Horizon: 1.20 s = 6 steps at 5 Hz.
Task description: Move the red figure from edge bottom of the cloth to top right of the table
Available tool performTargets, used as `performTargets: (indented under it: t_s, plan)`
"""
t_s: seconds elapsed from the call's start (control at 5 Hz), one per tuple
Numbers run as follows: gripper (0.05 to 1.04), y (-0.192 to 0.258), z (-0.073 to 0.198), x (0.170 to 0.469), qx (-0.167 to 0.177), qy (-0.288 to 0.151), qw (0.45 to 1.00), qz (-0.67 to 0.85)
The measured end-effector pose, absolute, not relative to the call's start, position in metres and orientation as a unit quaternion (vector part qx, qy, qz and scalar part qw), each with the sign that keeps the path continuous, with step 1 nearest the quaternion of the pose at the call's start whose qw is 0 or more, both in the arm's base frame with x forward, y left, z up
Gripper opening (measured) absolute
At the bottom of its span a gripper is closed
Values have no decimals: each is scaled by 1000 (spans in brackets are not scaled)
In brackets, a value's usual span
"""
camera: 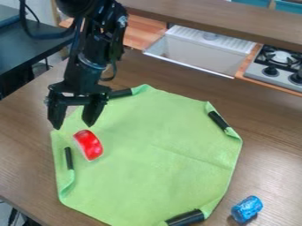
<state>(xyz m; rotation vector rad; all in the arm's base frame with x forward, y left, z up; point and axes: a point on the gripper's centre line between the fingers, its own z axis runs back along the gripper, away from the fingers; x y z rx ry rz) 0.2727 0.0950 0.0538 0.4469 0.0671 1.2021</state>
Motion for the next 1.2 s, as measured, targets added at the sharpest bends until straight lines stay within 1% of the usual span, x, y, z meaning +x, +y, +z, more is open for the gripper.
performTargets:
  t_s: [0.2,0.4,0.8,1.2]
  plan:
    - [1000,94,46,271,211,42,801,558]
    - [1000,92,39,267,195,49,809,552]
    - [1000,96,44,264,139,33,815,562]
    - [1000,91,36,264,111,26,819,563]
